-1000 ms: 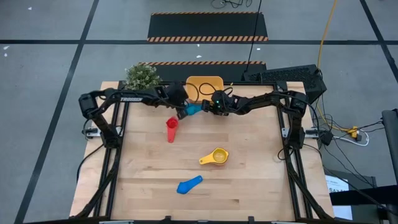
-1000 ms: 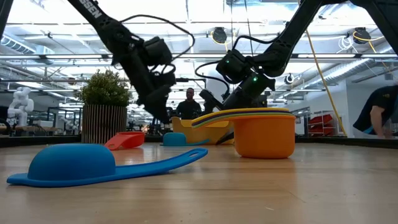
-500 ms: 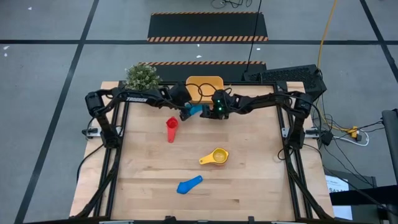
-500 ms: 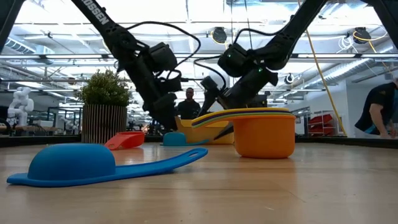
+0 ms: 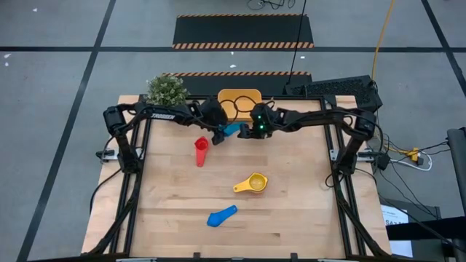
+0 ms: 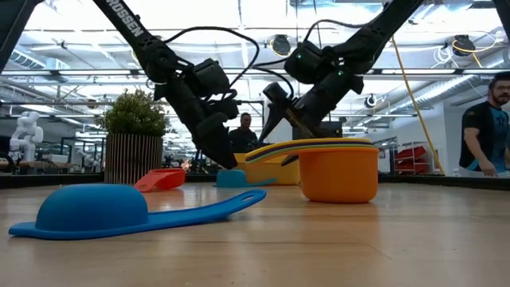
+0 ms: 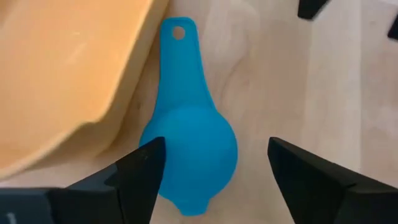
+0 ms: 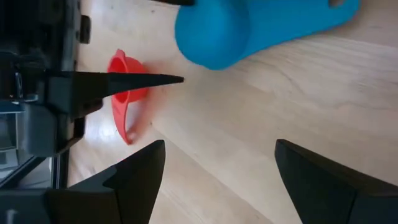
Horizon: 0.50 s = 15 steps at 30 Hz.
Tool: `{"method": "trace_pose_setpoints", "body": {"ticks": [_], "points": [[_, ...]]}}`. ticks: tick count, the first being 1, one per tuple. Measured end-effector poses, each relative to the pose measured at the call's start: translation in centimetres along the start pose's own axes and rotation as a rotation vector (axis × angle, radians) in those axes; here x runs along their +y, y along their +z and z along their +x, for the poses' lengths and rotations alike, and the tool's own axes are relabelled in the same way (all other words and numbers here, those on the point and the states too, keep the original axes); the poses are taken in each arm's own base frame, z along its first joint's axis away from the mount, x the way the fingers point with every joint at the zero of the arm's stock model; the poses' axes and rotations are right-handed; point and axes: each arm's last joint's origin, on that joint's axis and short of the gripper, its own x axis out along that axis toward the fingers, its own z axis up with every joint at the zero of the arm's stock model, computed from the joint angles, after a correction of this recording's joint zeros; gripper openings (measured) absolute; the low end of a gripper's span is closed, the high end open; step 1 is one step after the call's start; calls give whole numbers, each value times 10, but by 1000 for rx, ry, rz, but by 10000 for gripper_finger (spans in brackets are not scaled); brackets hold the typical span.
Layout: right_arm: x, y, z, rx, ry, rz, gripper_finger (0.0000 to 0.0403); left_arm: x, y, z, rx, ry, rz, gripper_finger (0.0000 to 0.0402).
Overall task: Nest measuring cups in basket
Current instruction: Stack the light blue measuring cup on top of the yellow measuring cup
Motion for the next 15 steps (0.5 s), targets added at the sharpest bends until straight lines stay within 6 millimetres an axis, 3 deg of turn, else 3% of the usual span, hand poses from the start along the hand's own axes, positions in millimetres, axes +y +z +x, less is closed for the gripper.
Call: {"method": "trace_pose_setpoints", "body": {"ticks": [7, 15], "points": [[-2, -5, -12, 36, -65, -24, 297, -14, 0, 0, 9, -88, 34, 275], [-8, -9, -14, 83, -127, -29, 298, -50, 2, 6, 20, -195, 137, 273]]}}
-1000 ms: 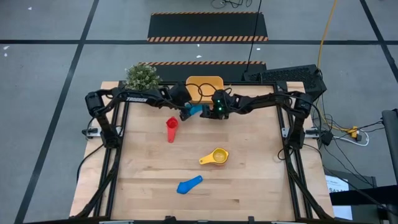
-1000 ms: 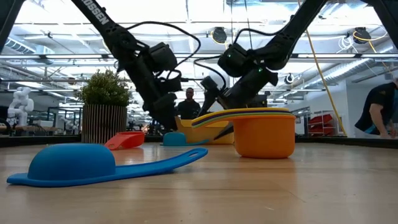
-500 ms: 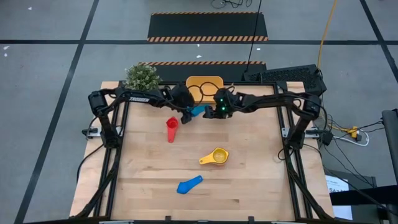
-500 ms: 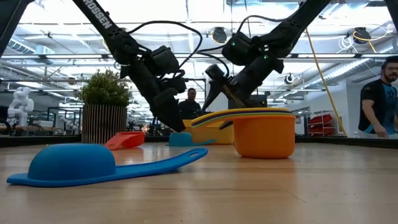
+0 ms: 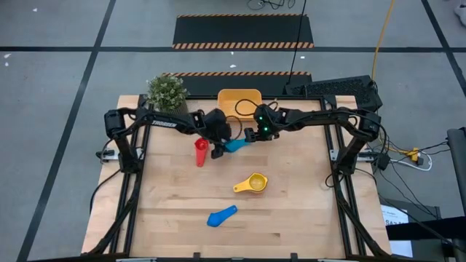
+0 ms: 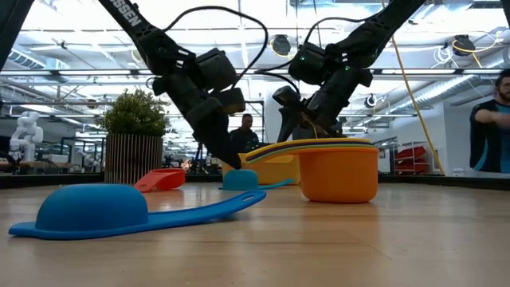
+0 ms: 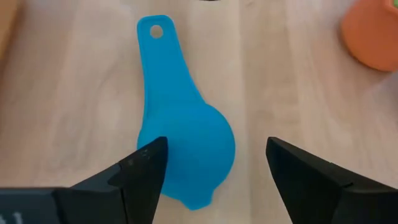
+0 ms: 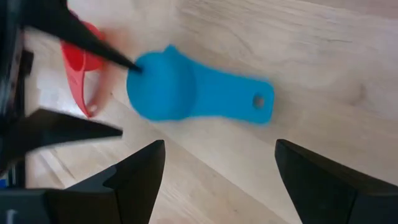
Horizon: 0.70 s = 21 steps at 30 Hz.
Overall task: Nest measuring cups in basket
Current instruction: Stack the light blue measuring cup on top of the yellow measuring cup
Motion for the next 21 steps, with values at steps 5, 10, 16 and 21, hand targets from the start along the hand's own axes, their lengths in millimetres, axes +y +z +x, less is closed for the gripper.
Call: {"method": "trace_pose_setpoints", "body": {"ticks": [5, 10, 16, 21], "points": [[-2, 4, 4, -14, 7, 1, 299, -13, 2, 5, 13, 7, 39, 273], [-11, 3, 20, 58, -7, 16, 299, -15, 3, 5, 17, 23, 49, 273], [-15, 2, 33, 70, -6, -9, 298, -15, 2, 6, 16, 28, 49, 273], [-12, 5, 39, 30, 33, -40, 278, -14, 2, 6, 15, 30, 61, 273]]}}
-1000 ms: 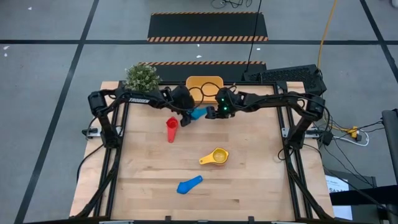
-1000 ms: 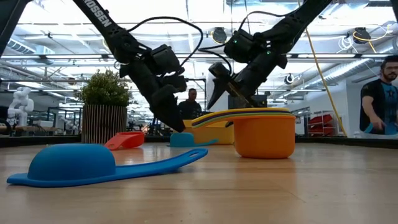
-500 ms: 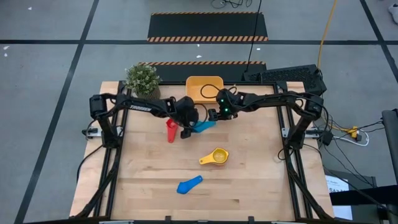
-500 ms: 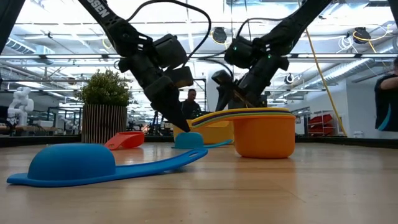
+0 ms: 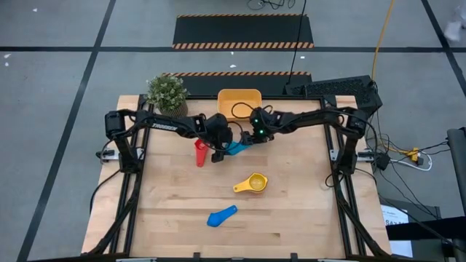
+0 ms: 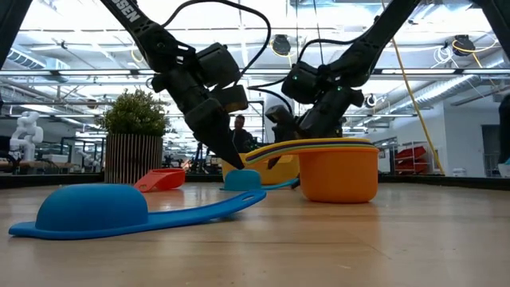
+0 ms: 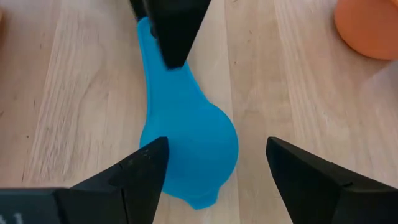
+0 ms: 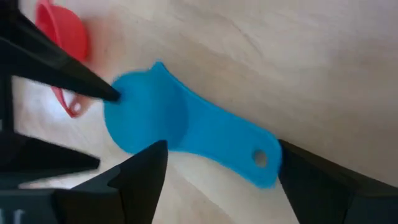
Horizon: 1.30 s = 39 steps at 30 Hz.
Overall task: Nest measuring cups in basket
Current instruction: Stack the light blue measuring cup on top of the yellow measuring cup
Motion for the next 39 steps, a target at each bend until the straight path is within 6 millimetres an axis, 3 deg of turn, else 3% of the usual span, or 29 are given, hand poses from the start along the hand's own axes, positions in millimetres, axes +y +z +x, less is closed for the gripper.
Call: {"method": "trace_pose_setpoints", "body": {"ticks": [4, 13, 17, 21, 25, 32, 39], "points": [[-2, 0, 3, 4, 3, 6, 235, 0, 0, 0, 0, 0, 1, 273], [-5, -2, 4, 16, -11, -20, 68, 0, 0, 0, 6, 24, -19, 273], [-5, -2, 3, 24, -12, -48, 13, 1, 0, 0, 6, 28, -20, 273], [-4, -2, 3, 28, -1, -54, 11, 0, 1, -4, 9, 43, -28, 273], [3, -3, -5, 66, 62, -53, 7, -4, 4, -25, 32, 153, -76, 273], [20, -6, -36, 25, 100, -64, 1, -21, 17, -86, -55, 325, -208, 273], [30, -12, -73, -37, 78, -66, 1, -40, 25, -139, -189, 647, -197, 273]]}}
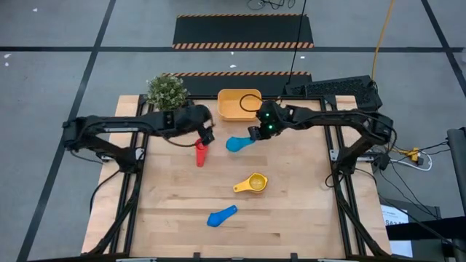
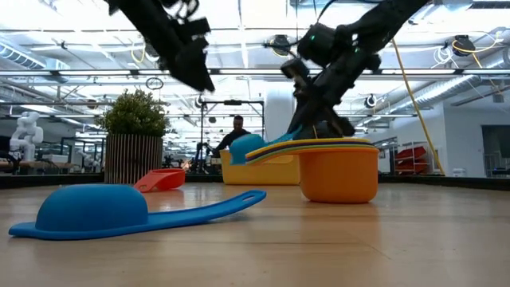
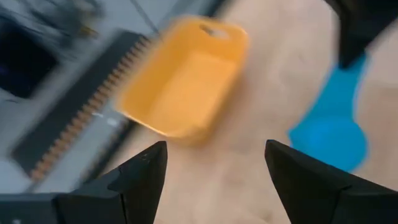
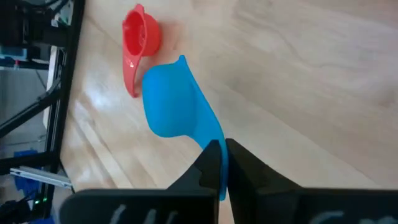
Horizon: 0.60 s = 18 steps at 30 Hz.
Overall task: Nest measuring cups in basket
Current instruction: Stack the light blue measuring cup on top of the yellow measuring cup
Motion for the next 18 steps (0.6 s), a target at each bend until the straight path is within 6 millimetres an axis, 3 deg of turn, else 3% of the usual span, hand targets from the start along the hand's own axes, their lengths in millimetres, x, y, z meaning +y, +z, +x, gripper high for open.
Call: {"method": "trace_pose_setpoints", "body": {"ticks": [3, 7, 13, 18], "points": [[5, -4, -17, -17, -4, -6, 0, 5, 7, -18, -84, 100, -25, 273], [9, -10, -40, -39, -29, -4, 0, 7, 12, -34, -150, 100, -31, 273], [12, -17, -70, -114, -61, 5, 0, 0, 13, -44, -190, 49, -214, 273], [15, -16, -88, -180, -21, 56, 0, -13, 14, -49, -204, -60, -251, 273]]}}
